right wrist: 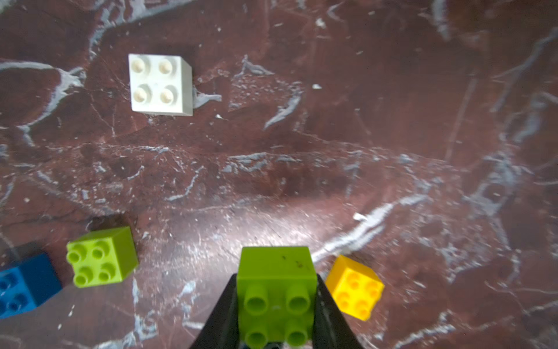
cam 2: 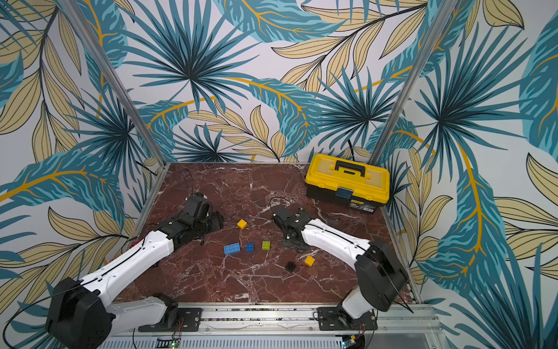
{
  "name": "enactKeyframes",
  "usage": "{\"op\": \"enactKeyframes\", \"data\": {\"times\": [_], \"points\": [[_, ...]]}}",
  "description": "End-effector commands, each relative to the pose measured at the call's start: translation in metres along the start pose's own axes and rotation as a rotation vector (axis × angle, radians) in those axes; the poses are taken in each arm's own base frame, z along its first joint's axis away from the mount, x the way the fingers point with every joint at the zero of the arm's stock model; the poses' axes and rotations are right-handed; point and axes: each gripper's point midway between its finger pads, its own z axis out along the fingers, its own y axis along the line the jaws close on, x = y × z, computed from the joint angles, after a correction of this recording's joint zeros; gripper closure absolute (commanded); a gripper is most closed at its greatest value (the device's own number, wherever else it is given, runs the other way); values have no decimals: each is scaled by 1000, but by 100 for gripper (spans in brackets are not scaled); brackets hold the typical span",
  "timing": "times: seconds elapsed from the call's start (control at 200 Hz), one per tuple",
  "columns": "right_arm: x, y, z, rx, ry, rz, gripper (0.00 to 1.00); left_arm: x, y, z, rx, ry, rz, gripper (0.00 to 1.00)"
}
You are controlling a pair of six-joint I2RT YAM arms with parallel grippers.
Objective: Assemble the number 4 with lego
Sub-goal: Pick up the lego brick from the center of the board, then assemble the lego brick with the lego brick.
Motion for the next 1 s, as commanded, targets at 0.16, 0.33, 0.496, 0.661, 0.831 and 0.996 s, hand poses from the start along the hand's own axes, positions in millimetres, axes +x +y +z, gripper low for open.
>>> {"op": "enactKeyframes", "data": {"times": [0.16,0.33,0.496,0.661,0.831,0.996], "points": [[45,-61,-2,99,57,152,71,-1,-8,2,25,31,36,39],[44,-57,9,111,46,203,71,1,-9,7,24,48,36,40],[48,-57,19,126,55,221,71,6,-6,8,13,62,40,40],[52,-56,25,119,55,280,71,12,-8,12,27,94,45,40],[52,-55,27,115,53,314,70,12,-11,15,31,104,48,40],[53,-55,29,114,51,337,70,15,-9,16,27,111,53,40]]}}
